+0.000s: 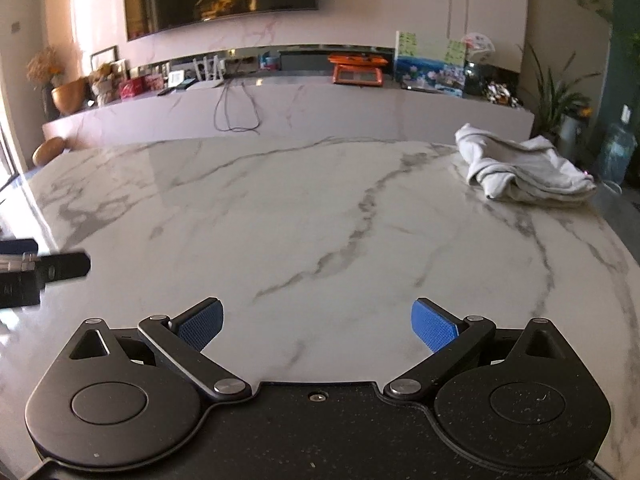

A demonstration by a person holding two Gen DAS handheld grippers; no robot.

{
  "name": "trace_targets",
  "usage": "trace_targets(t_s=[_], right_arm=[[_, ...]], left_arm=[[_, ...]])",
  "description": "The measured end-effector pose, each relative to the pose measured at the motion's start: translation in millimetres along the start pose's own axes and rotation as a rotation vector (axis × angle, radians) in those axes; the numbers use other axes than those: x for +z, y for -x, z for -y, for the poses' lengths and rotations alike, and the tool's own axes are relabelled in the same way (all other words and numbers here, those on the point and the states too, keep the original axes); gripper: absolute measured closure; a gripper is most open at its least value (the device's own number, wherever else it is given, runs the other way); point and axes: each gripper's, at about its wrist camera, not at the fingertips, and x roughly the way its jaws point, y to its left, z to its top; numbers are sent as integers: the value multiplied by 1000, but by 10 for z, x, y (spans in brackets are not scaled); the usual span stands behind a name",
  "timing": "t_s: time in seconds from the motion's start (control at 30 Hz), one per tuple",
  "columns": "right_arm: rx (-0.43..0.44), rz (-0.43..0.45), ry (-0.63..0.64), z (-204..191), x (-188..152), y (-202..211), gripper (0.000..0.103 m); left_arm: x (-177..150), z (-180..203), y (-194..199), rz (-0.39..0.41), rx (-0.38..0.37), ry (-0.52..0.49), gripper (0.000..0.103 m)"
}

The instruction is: Fold clothes

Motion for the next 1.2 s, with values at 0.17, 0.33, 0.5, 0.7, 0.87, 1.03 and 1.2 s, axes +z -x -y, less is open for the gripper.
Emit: trace_targets(t_s=[0.17, 0.33, 0.5, 0.7, 0.87, 1.03, 1.2], right_arm=[[-3, 4, -15, 68, -17, -6, 3], [5, 8, -15, 72, -26, 10, 3], [2, 8, 3, 57, -40, 6, 3], [-7, 5, 0, 66, -41, -11, 3], [-5, 5, 2, 63, -45, -13, 3], [-3, 5, 4, 67, -46, -15, 3], [-7, 6, 2, 41, -65, -20, 3]], left_arm=[[-11, 9, -25, -8, -9, 9, 17], [-13, 7, -30, 0, 12, -6, 17], [-34, 13, -67, -26, 20, -13, 17], [-80, 94, -114, -41, 74, -67, 17], [-99, 125, -149, -63, 81, -80, 17], [-121, 135, -173, -78, 83, -99, 17], [-128, 144, -172, -86, 75, -104, 17]])
